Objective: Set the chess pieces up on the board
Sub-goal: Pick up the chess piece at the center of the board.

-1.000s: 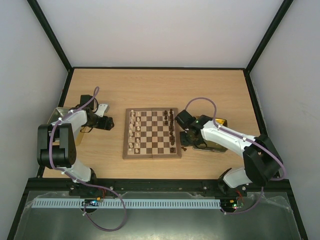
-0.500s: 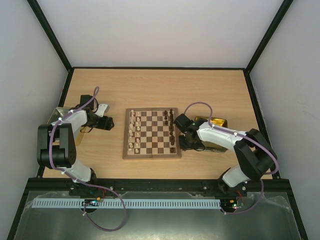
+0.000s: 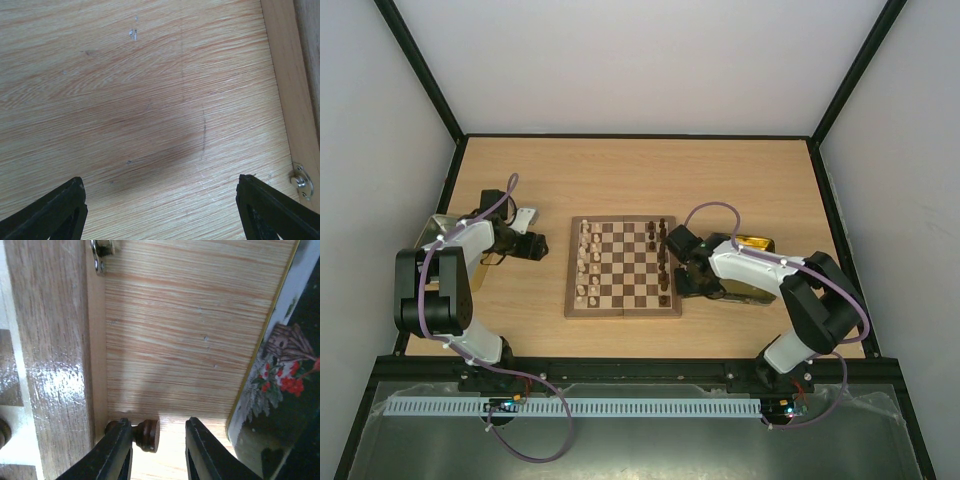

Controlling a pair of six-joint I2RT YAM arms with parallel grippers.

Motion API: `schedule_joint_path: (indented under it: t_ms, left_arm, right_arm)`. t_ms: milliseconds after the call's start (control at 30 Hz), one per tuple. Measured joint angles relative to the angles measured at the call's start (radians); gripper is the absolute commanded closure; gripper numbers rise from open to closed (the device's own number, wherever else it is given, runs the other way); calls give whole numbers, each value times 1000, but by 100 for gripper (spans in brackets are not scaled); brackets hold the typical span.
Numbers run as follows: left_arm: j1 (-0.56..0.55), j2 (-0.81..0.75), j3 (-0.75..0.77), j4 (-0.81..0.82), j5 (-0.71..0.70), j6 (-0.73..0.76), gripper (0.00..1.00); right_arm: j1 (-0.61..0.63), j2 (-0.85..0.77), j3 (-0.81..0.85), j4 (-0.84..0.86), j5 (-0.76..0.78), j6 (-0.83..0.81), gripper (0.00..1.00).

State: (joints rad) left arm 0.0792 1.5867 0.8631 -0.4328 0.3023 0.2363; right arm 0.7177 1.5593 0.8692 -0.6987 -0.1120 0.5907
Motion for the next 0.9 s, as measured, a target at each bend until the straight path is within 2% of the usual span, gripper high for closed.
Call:
schedule_joint_path:
  t_ms: [667, 900]
  left_arm:
    - [0, 0, 0, 0, 0, 0, 18]
    - [0, 0, 0, 0, 0, 0, 18]
  right_arm:
    - [0, -7, 50, -48, 26, -7, 70]
    - [2, -5, 47, -43, 82, 17, 71]
